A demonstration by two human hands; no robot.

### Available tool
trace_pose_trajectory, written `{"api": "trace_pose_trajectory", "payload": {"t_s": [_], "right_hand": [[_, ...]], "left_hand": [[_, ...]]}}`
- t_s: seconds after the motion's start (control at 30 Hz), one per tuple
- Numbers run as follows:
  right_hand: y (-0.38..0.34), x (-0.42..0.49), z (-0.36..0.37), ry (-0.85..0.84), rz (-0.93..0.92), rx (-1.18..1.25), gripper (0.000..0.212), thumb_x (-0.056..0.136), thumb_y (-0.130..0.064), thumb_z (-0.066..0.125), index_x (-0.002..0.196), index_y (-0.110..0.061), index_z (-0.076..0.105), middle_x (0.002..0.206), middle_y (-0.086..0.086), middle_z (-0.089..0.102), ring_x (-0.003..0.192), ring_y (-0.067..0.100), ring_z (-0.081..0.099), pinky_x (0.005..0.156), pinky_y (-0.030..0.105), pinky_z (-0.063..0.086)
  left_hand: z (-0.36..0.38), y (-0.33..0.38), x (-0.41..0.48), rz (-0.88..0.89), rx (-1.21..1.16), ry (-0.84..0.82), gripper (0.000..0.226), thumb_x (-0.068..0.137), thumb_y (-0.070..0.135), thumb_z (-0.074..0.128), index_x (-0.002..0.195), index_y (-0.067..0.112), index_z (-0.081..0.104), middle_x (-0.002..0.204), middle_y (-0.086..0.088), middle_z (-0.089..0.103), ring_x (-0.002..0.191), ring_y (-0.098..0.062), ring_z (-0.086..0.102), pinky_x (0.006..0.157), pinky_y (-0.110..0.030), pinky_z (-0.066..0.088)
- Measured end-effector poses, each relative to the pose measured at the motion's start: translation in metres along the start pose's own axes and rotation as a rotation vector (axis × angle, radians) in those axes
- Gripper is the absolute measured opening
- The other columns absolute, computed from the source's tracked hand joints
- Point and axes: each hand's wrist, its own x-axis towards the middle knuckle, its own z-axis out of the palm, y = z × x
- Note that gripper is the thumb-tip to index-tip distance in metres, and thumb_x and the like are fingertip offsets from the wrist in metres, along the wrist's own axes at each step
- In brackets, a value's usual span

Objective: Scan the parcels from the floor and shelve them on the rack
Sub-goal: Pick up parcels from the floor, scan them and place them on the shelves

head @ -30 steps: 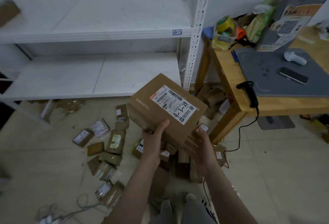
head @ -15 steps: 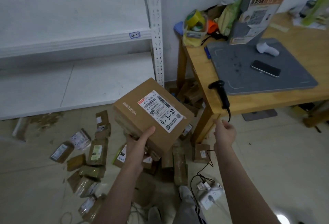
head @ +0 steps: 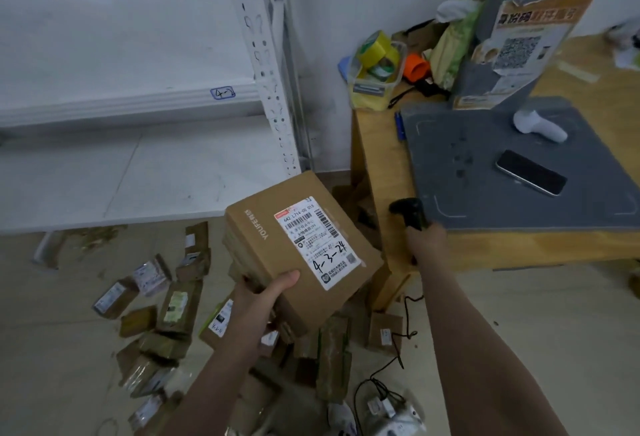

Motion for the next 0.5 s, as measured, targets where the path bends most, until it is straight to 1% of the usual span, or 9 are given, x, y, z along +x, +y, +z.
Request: {"api": "trace_pose_trajectory", "payload": {"t_s": [0.07,0.13,0.17,0.27,0.33,0.37,0.43,0.47,0.5], "right_hand": [[0.002,0.013,0.007,-0.027,0.015,-0.040,0.035,0.093,-0.010,0.055,0.126,-0.001,0.052,0.115,0.020,0.062,0.104,0.036,0.060,0.087,0.045,0.053],[0.003,0.020,0.014,-0.049,0.007,-0.063,0.037,0.093,-0.007,0.054,0.129,-0.001,0.051,0.119,0.022,0.061,0.108,0.038,0.059,0.087,0.045,0.051],[0.002,0.021,0.016,-0.067,0.006,-0.075,0.039,0.093,-0.006,0.053,0.131,-0.001,0.051,0.120,0.022,0.061,0.110,0.039,0.058,0.089,0.045,0.051],[-0.002,0.021,0.022,-0.104,0.011,-0.037,0.044,0.090,-0.006,0.052,0.135,-0.004,0.050,0.121,0.021,0.060,0.112,0.040,0.057,0.093,0.047,0.050],[-0.005,0.012,0.023,-0.111,-0.002,0.058,0.045,0.088,-0.008,0.055,0.133,-0.008,0.055,0.115,0.019,0.063,0.107,0.038,0.060,0.088,0.046,0.051],[-0.008,0.004,0.022,-0.115,-0.023,0.115,0.041,0.087,-0.010,0.058,0.127,-0.010,0.058,0.108,0.016,0.065,0.103,0.037,0.062,0.084,0.046,0.051],[-0.015,-0.016,0.018,-0.119,-0.095,0.231,0.021,0.086,-0.014,0.065,0.107,-0.015,0.065,0.091,0.011,0.065,0.093,0.035,0.064,0.078,0.045,0.051],[-0.020,-0.031,0.012,-0.128,-0.127,0.287,0.011,0.086,-0.015,0.068,0.096,-0.019,0.065,0.084,0.008,0.063,0.087,0.032,0.063,0.075,0.043,0.048],[-0.025,-0.048,0.006,-0.151,-0.156,0.341,0.009,0.086,-0.015,0.069,0.087,-0.022,0.064,0.077,0.004,0.062,0.080,0.027,0.060,0.073,0.041,0.045]], "left_hand": [[-0.001,0.005,0.001,0.001,0.025,0.026,0.132,0.027,0.062,0.095,0.144,0.031,0.042,0.133,0.001,0.063,0.120,-0.025,0.060,0.099,-0.052,0.052],[-0.002,0.011,0.000,0.006,0.040,0.034,0.128,0.031,0.062,0.094,0.144,0.031,0.043,0.130,0.003,0.065,0.117,-0.022,0.063,0.092,-0.046,0.055],[-0.003,0.014,0.000,0.011,0.049,0.046,0.125,0.034,0.062,0.093,0.144,0.031,0.043,0.129,0.003,0.066,0.116,-0.022,0.063,0.092,-0.046,0.056],[-0.005,0.020,-0.002,0.051,0.082,0.099,0.127,0.035,0.066,0.092,0.145,0.033,0.041,0.129,0.005,0.066,0.117,-0.023,0.062,0.101,-0.053,0.051],[-0.003,0.022,-0.005,0.082,0.079,0.114,0.128,0.033,0.067,0.092,0.145,0.034,0.039,0.128,0.005,0.066,0.117,-0.023,0.063,0.103,-0.054,0.049],[-0.003,0.022,-0.005,0.087,0.072,0.122,0.127,0.034,0.065,0.091,0.145,0.034,0.038,0.128,0.005,0.066,0.117,-0.023,0.062,0.104,-0.055,0.048],[-0.001,0.024,-0.007,0.098,0.059,0.131,0.127,0.035,0.062,0.091,0.146,0.034,0.037,0.128,0.004,0.065,0.117,-0.023,0.062,0.104,-0.056,0.048],[-0.001,0.025,-0.008,0.106,0.053,0.129,0.129,0.034,0.061,0.092,0.147,0.033,0.036,0.128,0.004,0.066,0.117,-0.023,0.063,0.104,-0.056,0.048],[-0.001,0.025,-0.008,0.115,0.050,0.126,0.128,0.036,0.060,0.094,0.147,0.032,0.035,0.127,0.004,0.066,0.116,-0.023,0.063,0.103,-0.055,0.048]]}}
